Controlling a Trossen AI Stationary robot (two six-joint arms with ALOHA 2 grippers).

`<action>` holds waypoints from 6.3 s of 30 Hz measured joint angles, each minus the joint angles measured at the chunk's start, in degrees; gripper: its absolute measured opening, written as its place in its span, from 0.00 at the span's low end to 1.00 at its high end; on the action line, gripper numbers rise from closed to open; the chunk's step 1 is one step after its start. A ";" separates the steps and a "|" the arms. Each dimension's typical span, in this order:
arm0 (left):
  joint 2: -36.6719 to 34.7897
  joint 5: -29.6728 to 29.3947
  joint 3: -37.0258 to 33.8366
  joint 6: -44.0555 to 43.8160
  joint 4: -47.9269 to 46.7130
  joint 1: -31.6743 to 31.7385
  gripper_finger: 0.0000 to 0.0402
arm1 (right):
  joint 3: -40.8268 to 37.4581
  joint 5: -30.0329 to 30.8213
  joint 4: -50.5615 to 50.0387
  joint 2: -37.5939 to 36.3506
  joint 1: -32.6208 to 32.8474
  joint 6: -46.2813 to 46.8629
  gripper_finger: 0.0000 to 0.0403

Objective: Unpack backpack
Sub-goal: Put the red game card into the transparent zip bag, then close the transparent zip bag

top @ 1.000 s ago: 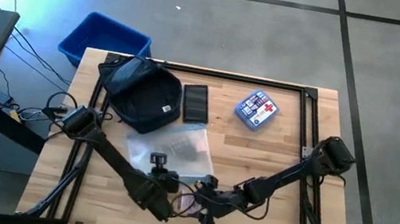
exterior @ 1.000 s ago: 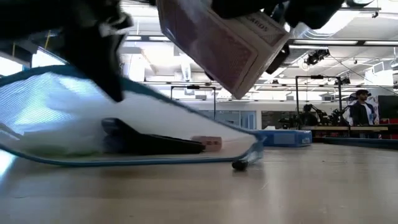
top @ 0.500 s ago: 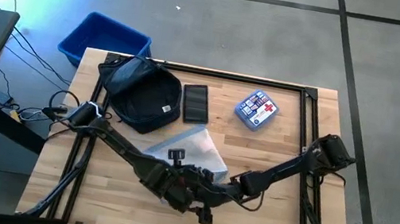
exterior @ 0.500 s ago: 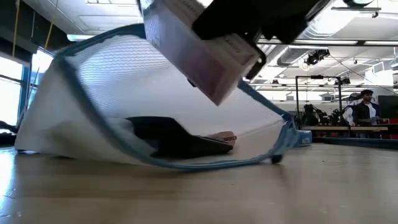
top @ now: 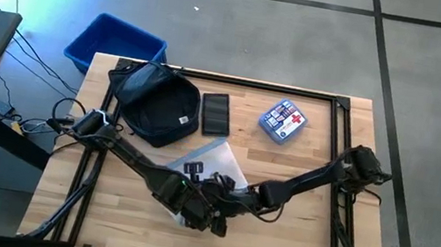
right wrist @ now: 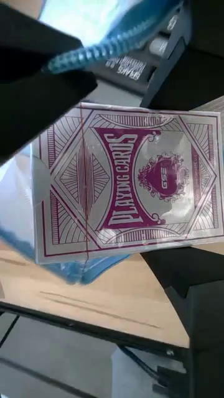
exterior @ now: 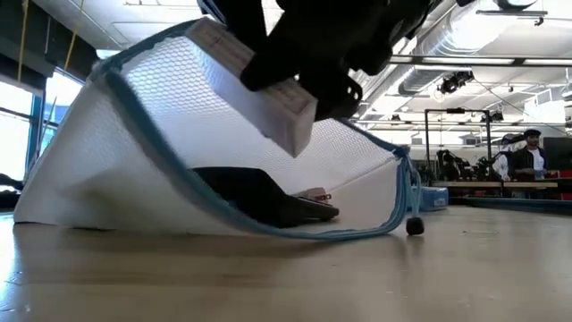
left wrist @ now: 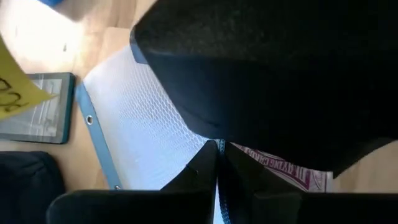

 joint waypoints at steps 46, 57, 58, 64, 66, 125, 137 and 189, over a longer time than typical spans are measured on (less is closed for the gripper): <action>-3.01 12.74 -19.01 -43.41 -25.47 -21.69 0.27 | 13.67 -3.15 -7.50 10.70 3.30 0.80 0.70; -2.77 2.09 -31.84 -32.87 11.68 -23.06 0.17 | 36.49 -3.25 -35.86 23.15 1.68 5.48 0.70; -2.77 0.40 -32.11 -31.43 14.63 -23.06 0.16 | 37.30 -3.15 -36.51 23.29 1.40 5.69 0.70; -2.77 -8.00 -32.91 -23.40 28.23 -23.00 0.12 | 38.71 -3.43 -35.59 23.29 0.27 2.58 0.70; -2.77 -8.25 -32.05 -20.57 30.14 -23.00 0.11 | 38.74 -3.45 -33.70 23.29 0.22 2.05 0.70; 0.45 -6.36 -25.55 -54.01 2.51 -33.65 0.00 | 38.05 12.57 -36.07 22.53 7.76 -16.38 0.59; 0.53 -11.04 -25.57 -51.15 2.28 -32.40 0.00 | 35.00 40.05 -80.44 21.78 7.42 -16.54 0.59; 0.95 -21.38 -43.60 -63.54 3.05 -29.00 0.00 | 5.75 20.97 -30.78 3.16 15.20 -22.53 0.00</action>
